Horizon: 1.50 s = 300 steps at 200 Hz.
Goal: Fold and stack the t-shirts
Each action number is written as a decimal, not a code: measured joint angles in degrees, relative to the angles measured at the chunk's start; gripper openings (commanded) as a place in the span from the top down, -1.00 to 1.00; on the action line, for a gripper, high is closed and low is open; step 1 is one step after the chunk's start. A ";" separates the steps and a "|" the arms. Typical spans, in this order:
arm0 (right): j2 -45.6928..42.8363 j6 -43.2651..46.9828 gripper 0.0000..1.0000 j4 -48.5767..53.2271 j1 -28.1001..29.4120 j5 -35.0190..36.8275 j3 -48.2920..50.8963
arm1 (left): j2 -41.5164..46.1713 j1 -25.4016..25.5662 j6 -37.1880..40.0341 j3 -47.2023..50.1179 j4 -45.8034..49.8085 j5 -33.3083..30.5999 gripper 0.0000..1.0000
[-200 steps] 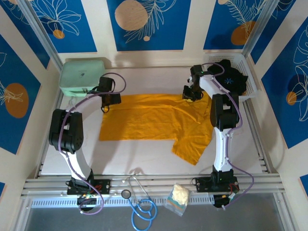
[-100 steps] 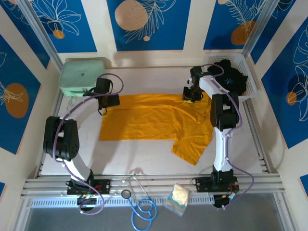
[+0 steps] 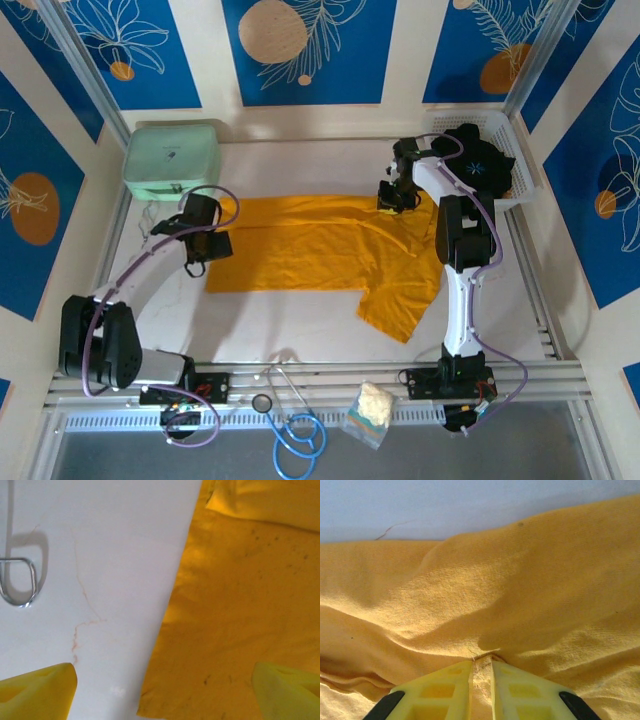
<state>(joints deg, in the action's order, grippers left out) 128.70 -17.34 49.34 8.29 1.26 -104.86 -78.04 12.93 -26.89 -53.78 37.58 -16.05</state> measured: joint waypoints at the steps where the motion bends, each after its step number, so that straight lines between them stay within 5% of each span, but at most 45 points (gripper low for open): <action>1: 0.00 0.00 0.61 0.00 0.02 0.00 0.00 | 0.09 0.00 -0.09 0.07 0.07 0.00 -0.80; 77: 0.52 0.44 0.45 0.26 0.55 1.84 0.00 | 3.02 0.00 -2.21 3.04 1.07 -0.09 -0.85; 130: 1.55 0.83 1.00 0.48 0.72 2.40 0.00 | 2.99 0.00 -2.71 3.17 1.05 -0.07 -0.86; 192: -0.02 0.15 1.00 0.13 1.84 4.42 1.95 | 2.99 0.00 -2.84 3.17 1.05 -0.09 -0.86; 253: -11.69 -8.37 1.00 -1.14 10.62 10.73 13.33 | 2.93 0.00 -2.84 4.46 0.98 -0.09 -0.86; 300: -12.79 -17.31 0.98 -2.16 17.86 14.88 18.67 | 2.32 0.00 -3.89 5.14 0.85 -0.11 -0.99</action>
<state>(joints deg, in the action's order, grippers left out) 115.92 -34.65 47.18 26.15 16.14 -86.19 -75.72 12.93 -30.79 -48.64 38.44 -16.16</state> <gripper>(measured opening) 0.062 0.973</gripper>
